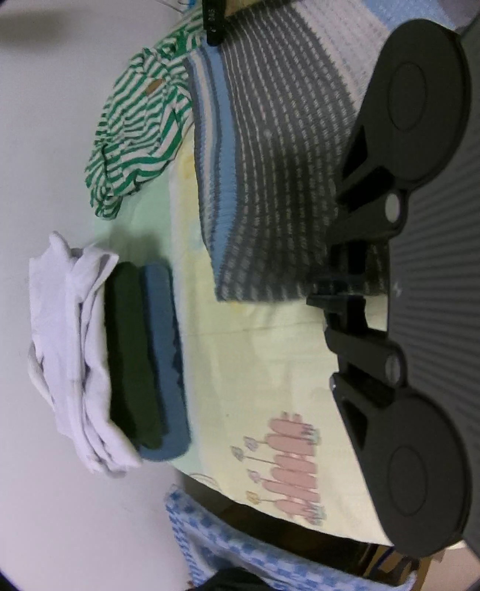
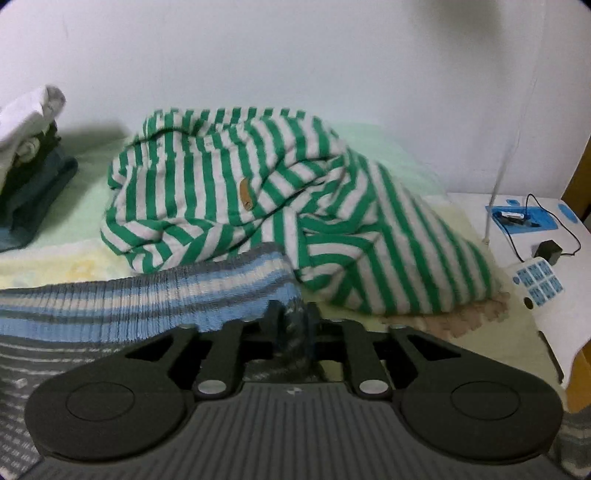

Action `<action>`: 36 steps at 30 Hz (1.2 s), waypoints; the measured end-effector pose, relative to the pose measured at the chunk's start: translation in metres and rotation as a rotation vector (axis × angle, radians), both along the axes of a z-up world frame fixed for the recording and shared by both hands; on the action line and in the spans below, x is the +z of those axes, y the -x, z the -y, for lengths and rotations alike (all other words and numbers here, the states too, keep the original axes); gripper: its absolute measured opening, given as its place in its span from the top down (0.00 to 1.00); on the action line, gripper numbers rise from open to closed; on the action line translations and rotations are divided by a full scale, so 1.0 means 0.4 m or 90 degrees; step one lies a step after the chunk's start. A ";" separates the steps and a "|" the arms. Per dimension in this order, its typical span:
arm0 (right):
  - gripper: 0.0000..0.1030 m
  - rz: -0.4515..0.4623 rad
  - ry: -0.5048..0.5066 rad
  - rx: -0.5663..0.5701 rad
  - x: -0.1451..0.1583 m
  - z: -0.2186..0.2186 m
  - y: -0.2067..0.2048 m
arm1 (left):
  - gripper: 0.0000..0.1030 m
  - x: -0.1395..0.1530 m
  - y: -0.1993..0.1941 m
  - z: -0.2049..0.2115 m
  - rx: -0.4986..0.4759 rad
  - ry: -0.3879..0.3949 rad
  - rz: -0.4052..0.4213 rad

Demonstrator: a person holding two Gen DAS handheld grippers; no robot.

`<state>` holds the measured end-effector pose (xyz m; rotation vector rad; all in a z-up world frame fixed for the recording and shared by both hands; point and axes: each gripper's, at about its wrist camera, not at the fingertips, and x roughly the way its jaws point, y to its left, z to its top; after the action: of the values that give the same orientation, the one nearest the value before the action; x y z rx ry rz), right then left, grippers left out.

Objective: Fold clothes

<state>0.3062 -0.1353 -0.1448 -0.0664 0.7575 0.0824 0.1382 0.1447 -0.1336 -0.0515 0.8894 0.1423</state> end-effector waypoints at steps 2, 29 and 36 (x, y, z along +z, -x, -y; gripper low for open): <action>0.64 0.022 -0.008 0.024 0.038 0.033 0.052 | 0.85 0.020 0.047 -0.016 0.009 0.006 0.007; 0.56 -0.083 -0.080 0.280 -0.031 0.100 0.654 | 0.21 -0.052 0.429 -0.020 0.146 0.101 -0.007; 0.55 -0.089 -0.090 0.273 -0.001 0.088 0.712 | 0.94 -0.018 0.414 -0.010 0.099 0.072 -0.006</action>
<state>0.0212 -0.1704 -0.1453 -0.0877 0.8653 0.5522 -0.0274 0.1487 -0.1407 -0.2260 0.9021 0.2369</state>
